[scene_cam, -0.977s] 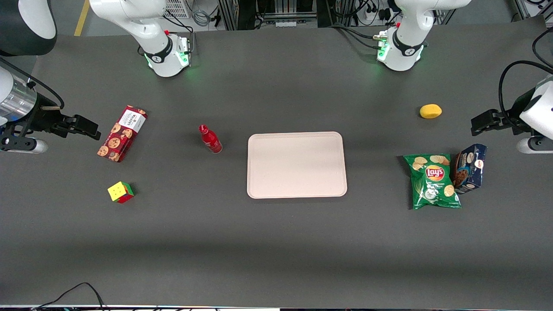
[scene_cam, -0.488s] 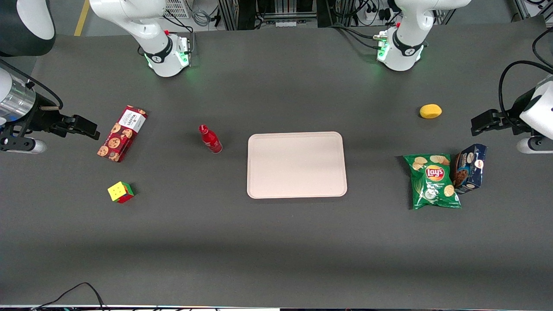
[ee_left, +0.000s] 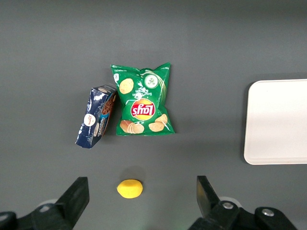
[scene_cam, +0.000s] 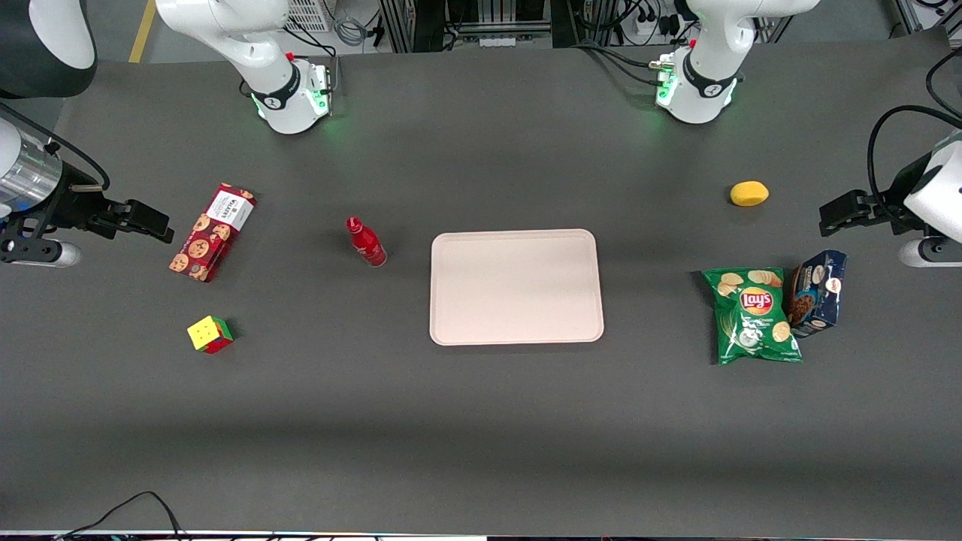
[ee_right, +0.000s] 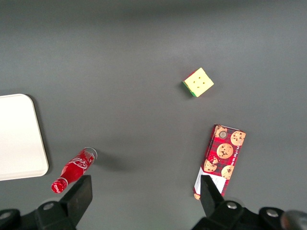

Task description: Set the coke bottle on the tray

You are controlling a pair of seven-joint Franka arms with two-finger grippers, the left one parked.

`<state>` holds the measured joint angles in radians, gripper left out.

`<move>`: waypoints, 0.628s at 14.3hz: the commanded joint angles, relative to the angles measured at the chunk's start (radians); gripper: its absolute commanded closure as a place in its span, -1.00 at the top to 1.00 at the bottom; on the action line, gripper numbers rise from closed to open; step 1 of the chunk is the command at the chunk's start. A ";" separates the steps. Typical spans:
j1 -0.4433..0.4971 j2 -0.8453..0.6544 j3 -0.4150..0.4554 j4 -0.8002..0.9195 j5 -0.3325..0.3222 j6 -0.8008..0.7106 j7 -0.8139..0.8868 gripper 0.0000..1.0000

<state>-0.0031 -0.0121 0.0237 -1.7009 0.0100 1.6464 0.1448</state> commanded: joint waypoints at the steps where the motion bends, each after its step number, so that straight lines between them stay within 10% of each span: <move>1: -0.002 0.012 0.009 0.030 -0.004 -0.023 -0.027 1.00; 9: 0.227 -0.002 0.004 0.030 0.005 -0.073 -0.002 1.00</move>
<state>0.1293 -0.0125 0.0475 -1.6871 0.0117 1.5954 0.1408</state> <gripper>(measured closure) 0.000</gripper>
